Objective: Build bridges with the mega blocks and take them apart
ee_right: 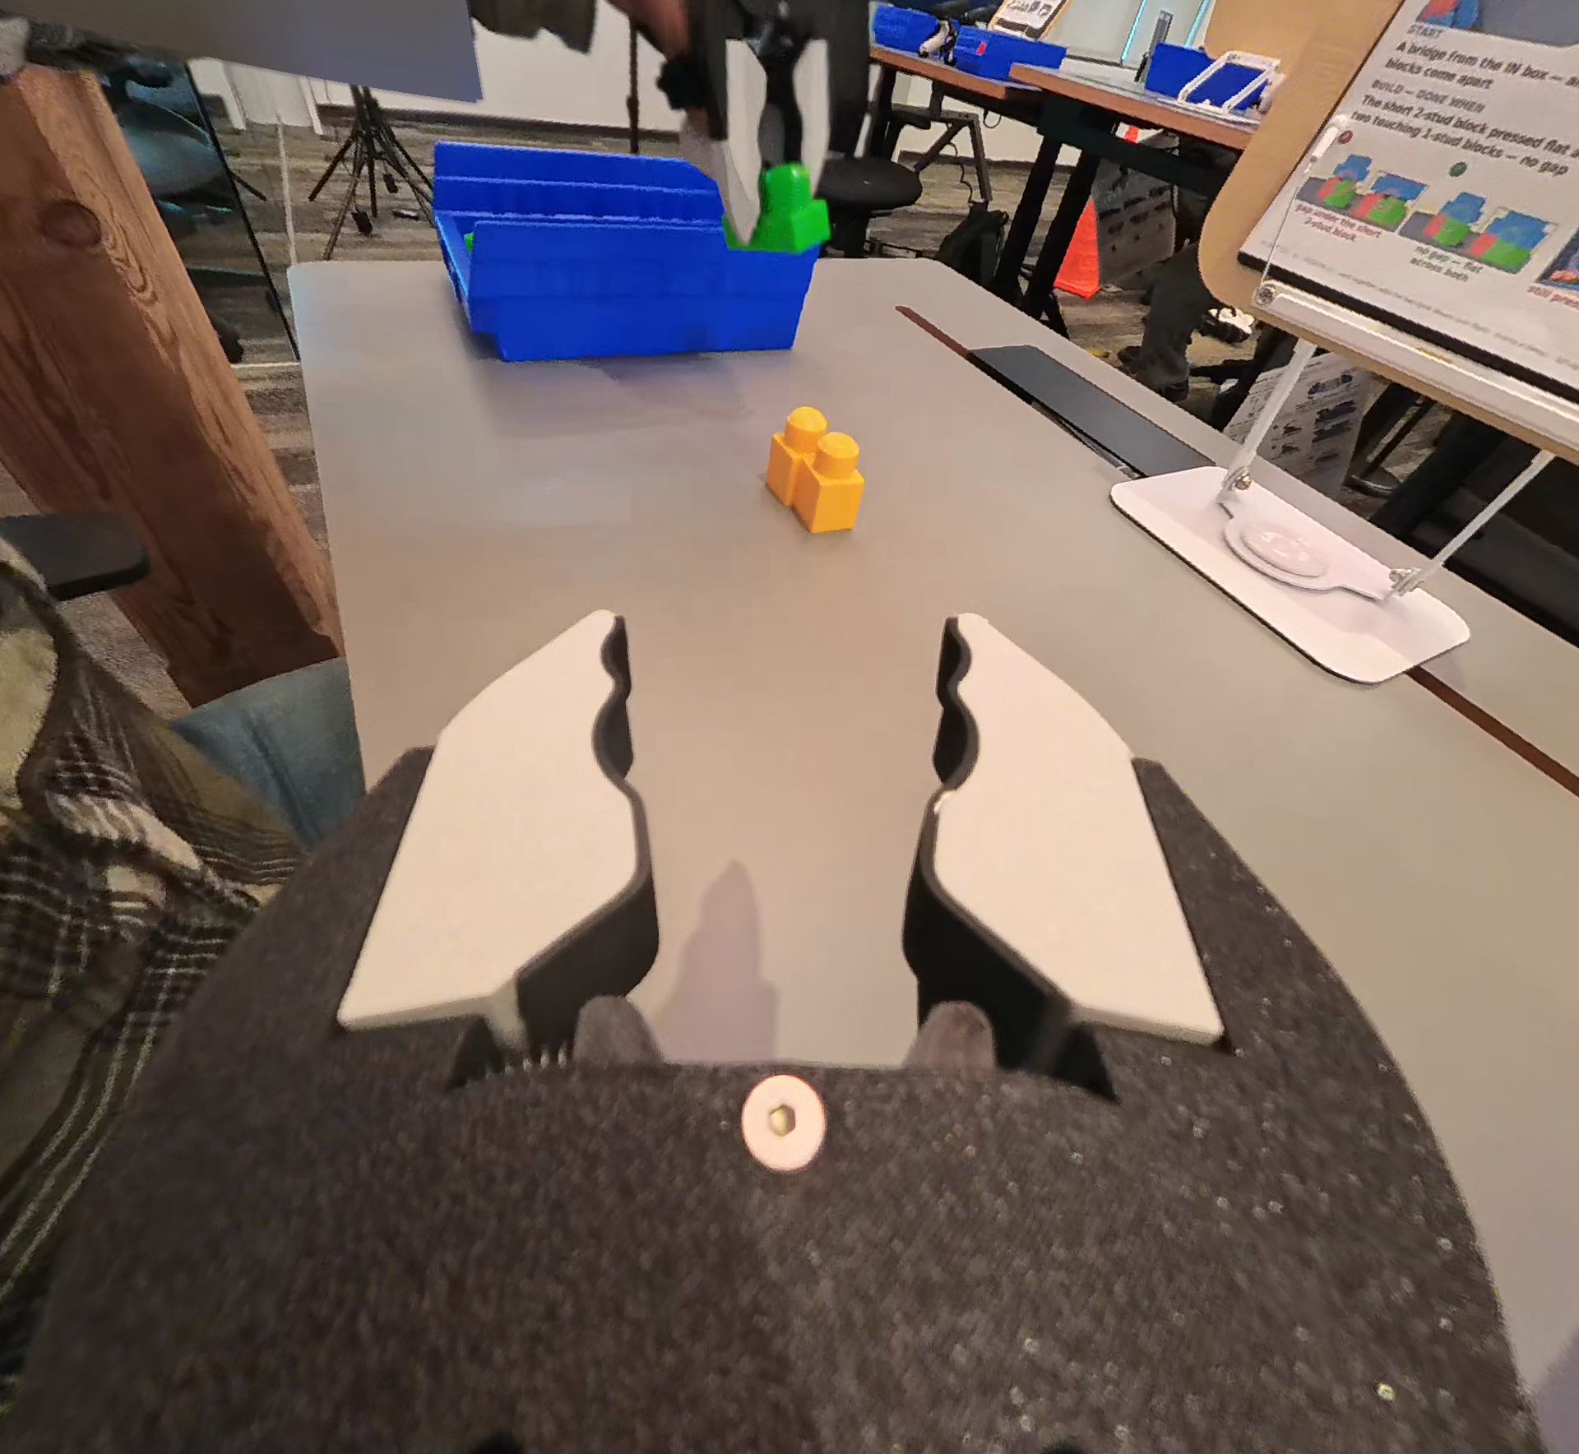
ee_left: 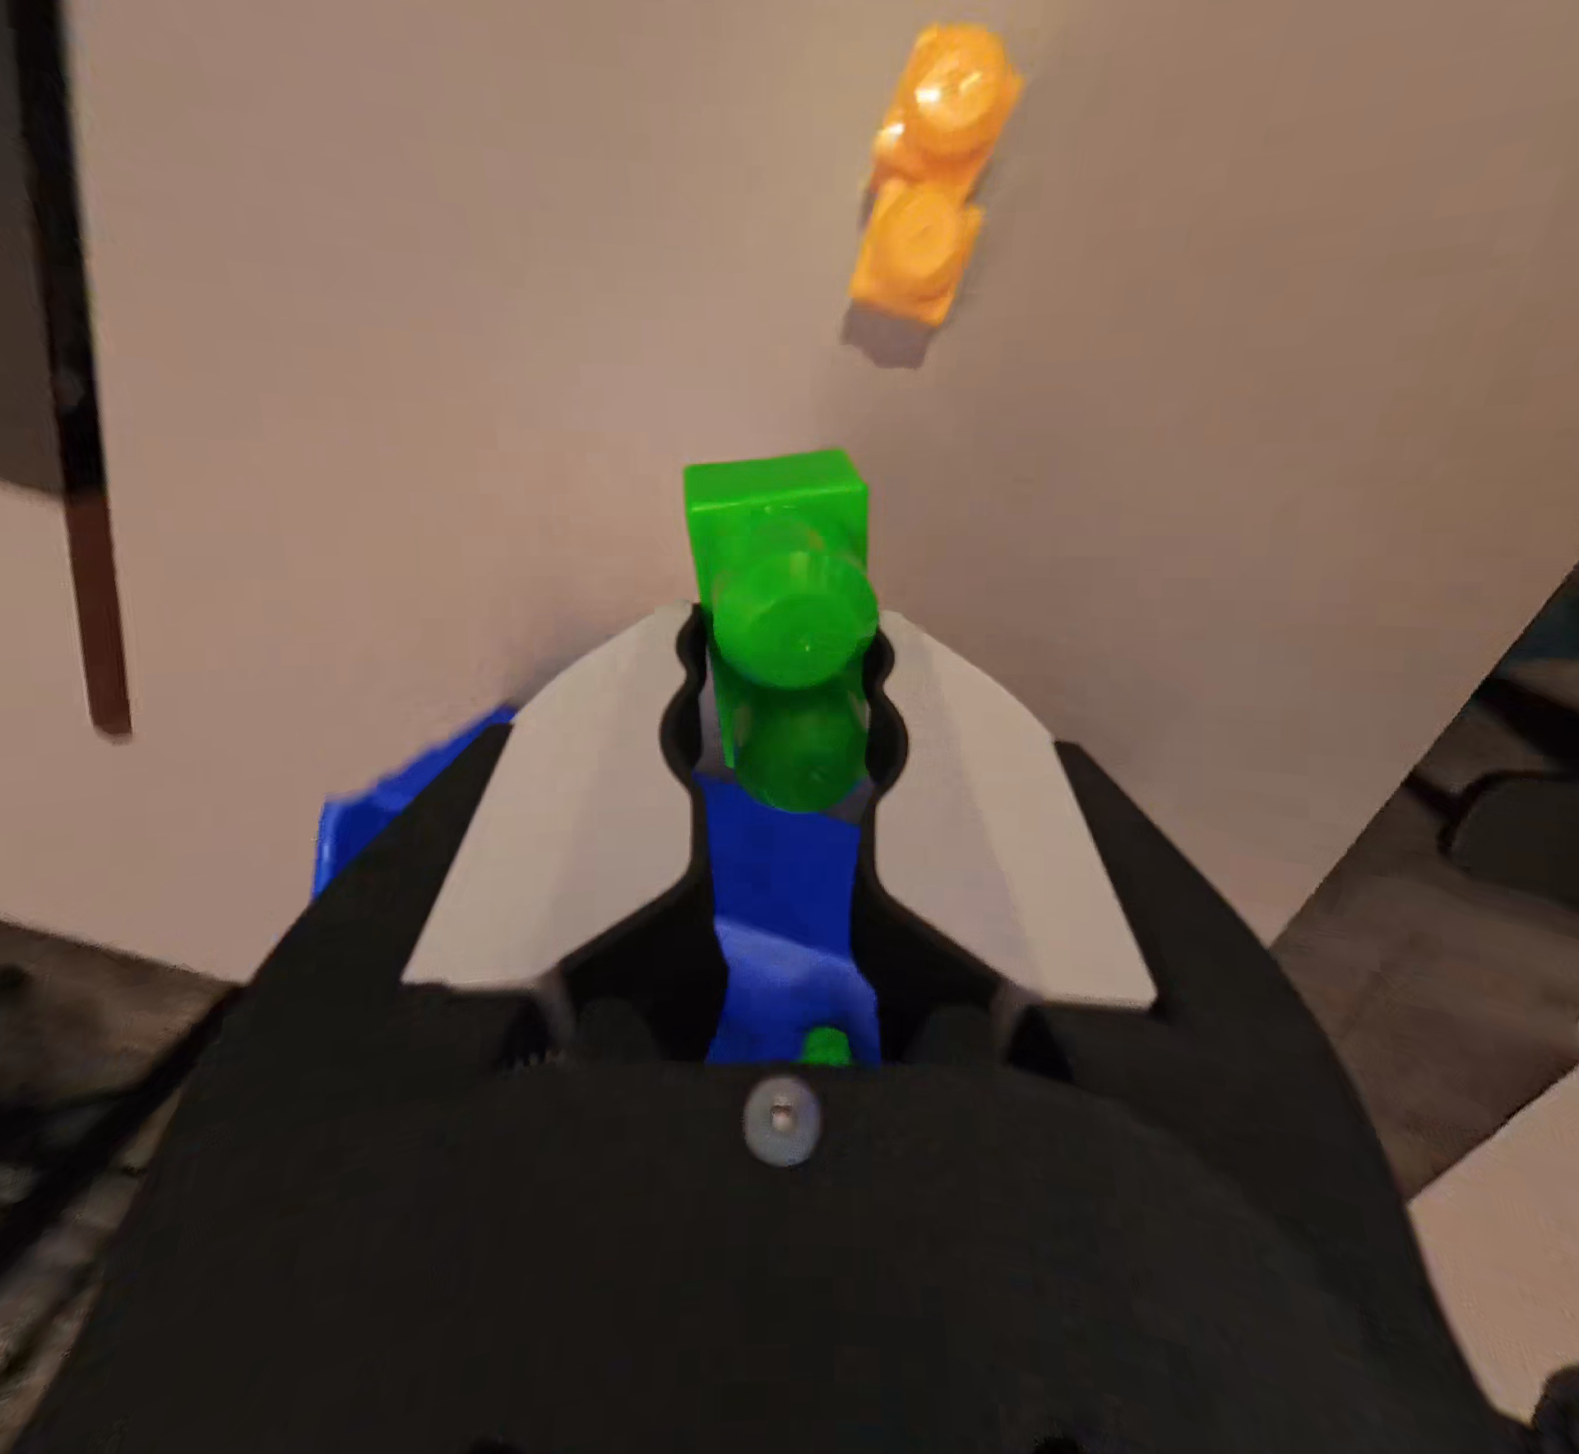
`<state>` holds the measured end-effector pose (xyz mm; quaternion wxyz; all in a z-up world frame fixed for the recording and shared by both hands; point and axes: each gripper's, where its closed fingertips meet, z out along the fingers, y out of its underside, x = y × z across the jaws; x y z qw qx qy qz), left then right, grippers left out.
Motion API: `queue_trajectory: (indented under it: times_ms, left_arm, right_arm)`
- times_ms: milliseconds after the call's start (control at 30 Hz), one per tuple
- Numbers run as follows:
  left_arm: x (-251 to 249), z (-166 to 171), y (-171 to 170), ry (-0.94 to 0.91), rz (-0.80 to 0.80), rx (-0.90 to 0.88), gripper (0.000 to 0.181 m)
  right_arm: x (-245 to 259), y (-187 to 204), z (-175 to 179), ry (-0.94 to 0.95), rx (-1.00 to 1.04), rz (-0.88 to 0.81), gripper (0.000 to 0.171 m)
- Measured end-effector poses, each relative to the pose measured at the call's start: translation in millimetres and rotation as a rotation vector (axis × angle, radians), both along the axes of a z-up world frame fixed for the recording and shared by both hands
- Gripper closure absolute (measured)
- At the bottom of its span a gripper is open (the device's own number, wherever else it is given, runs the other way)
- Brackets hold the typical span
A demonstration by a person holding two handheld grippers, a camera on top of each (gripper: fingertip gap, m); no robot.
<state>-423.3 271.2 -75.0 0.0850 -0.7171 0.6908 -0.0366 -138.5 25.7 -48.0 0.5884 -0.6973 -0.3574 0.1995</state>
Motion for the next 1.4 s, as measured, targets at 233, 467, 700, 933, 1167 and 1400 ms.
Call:
queue_trajectory:
  times_ms: [233, 467, 700, 933, 1167, 1400]
  left_arm:
    - [78.3, -36.6, -26.2, 0.16, -0.288, -0.039, 0.147]
    - [92.9, -60.8, -30.6, 0.181, -0.319, -0.074, 0.147]
    - [91.9, -82.7, -27.6, 0.208, -0.302, -0.098, 0.147]
    - [92.2, -89.2, -29.0, 0.191, -0.238, -0.132, 0.147]
    - [92.7, -92.7, -30.6, 0.16, -0.165, -0.198, 0.147]
    - [93.1, -94.0, -31.5, 0.142, -0.164, -0.251, 0.146]
  right_arm:
    - [9.7, -10.6, 0.0, -0.013, -0.005, -0.038, 0.102]
    - [19.6, -15.3, -0.1, -0.015, -0.007, -0.063, 0.103]
    - [15.9, -15.4, -0.6, -0.024, -0.007, -0.052, 0.103]
    - [10.6, -12.7, -1.0, -0.023, -0.008, -0.037, 0.104]
    - [4.8, -9.4, -11.3, -0.008, -0.029, -0.024, 0.104]
    - [-2.9, -5.5, -13.1, -0.004, -0.044, -0.001, 0.103]
